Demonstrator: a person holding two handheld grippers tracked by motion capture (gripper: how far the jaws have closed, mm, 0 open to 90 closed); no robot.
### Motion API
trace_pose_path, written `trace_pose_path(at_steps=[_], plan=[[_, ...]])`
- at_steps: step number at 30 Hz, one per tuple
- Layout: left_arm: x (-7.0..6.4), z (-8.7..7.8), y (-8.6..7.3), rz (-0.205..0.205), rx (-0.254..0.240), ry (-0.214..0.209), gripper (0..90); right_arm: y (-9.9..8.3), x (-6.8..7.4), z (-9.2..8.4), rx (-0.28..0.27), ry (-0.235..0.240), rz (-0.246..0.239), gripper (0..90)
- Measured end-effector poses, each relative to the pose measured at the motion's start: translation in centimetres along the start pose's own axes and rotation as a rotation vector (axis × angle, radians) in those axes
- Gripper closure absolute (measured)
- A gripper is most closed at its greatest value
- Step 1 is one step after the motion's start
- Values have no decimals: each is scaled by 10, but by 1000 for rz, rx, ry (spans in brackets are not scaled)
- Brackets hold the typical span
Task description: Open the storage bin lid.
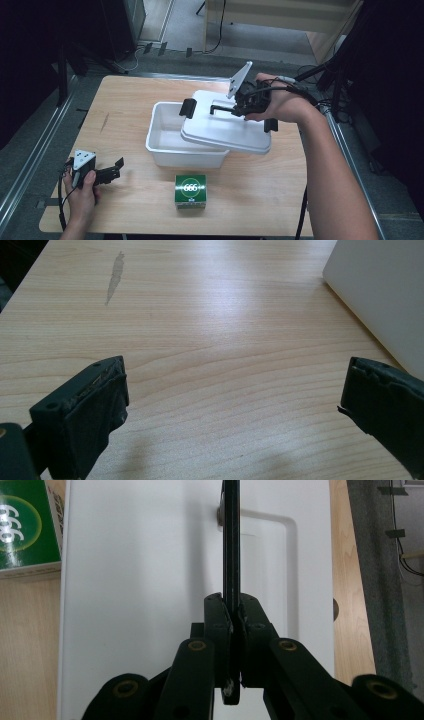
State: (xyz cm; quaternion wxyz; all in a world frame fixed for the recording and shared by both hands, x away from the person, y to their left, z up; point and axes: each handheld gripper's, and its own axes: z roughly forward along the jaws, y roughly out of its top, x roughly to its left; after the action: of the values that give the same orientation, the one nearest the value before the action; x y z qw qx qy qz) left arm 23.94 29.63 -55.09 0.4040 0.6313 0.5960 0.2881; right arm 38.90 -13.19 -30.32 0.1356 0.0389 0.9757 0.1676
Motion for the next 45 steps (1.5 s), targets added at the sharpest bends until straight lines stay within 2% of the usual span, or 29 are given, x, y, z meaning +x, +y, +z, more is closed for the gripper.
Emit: trace_pose_path(at_steps=[20, 27, 28, 45], plan=[[-1, 0, 0, 5, 0, 5, 0, -45, 7, -20, 18, -30, 56, 854], [-1, -1, 0, 5, -1, 6, 0, -59, 9, -24, 9, -41, 72, 854], [-1, -1, 0, 5, -1, 6, 0, -66, 10, -26, 6, -43, 79, 854], [-1, -1, 0, 5, -1, 9, 0, -107, 17, -37, 25, -68, 133, 854]])
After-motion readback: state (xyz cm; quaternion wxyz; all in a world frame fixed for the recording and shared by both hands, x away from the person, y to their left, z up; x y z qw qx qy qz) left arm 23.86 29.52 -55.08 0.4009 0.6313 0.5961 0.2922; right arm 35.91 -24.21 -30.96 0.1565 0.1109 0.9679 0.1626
